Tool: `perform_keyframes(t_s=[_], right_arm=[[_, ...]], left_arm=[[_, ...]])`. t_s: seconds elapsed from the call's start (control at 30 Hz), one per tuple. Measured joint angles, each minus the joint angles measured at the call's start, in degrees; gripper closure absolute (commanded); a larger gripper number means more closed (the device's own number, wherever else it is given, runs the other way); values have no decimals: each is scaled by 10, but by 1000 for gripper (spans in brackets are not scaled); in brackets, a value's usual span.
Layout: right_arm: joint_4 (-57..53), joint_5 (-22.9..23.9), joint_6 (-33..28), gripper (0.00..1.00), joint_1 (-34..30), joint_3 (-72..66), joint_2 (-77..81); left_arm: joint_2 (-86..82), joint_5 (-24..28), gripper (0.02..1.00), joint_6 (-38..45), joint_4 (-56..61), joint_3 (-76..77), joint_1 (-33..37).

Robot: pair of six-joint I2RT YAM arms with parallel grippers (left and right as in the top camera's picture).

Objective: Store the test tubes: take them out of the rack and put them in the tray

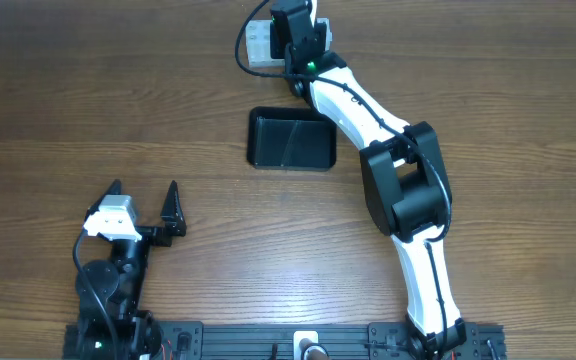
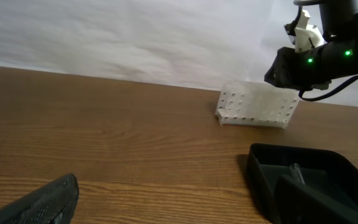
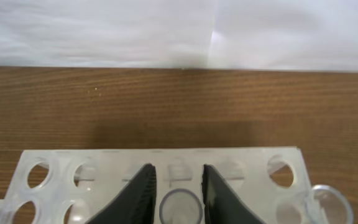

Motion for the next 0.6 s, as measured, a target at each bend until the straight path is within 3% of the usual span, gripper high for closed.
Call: perform_keyframes(t_s=[0.6], right_arm=[[-28,0,-1,864,0,0,-49]], left_arm=[[0,0,18,0,0,0,0]])
